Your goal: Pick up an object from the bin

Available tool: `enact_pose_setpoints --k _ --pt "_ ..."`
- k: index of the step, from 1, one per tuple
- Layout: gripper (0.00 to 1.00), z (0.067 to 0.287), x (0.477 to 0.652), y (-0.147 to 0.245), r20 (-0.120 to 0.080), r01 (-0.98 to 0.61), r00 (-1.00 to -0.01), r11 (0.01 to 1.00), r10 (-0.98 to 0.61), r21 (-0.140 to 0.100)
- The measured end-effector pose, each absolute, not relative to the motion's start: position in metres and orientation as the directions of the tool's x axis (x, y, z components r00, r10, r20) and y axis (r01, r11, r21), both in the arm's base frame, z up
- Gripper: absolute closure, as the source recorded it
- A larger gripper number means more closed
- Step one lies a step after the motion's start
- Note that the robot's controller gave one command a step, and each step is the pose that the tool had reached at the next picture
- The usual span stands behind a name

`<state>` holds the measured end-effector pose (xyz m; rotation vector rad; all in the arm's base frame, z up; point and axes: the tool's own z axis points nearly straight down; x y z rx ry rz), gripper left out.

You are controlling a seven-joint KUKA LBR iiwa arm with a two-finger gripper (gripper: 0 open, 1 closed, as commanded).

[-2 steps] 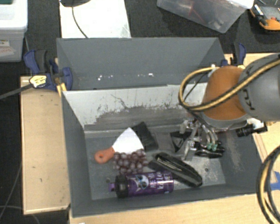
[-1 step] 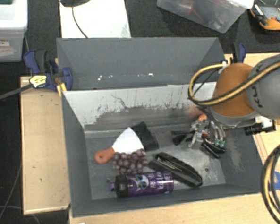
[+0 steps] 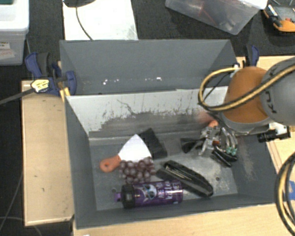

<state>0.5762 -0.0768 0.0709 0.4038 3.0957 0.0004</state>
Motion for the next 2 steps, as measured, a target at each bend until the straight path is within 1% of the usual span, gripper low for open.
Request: enact_pose_setpoints --k 1,2 --pt "1.0 0.148 0.578 -0.076 -0.023 0.217 -0.976 0.976 0.217 0.002" --pt "1.0 0.2 0.553 -0.074 -0.016 0.252 -0.968 0.968 0.252 0.002"
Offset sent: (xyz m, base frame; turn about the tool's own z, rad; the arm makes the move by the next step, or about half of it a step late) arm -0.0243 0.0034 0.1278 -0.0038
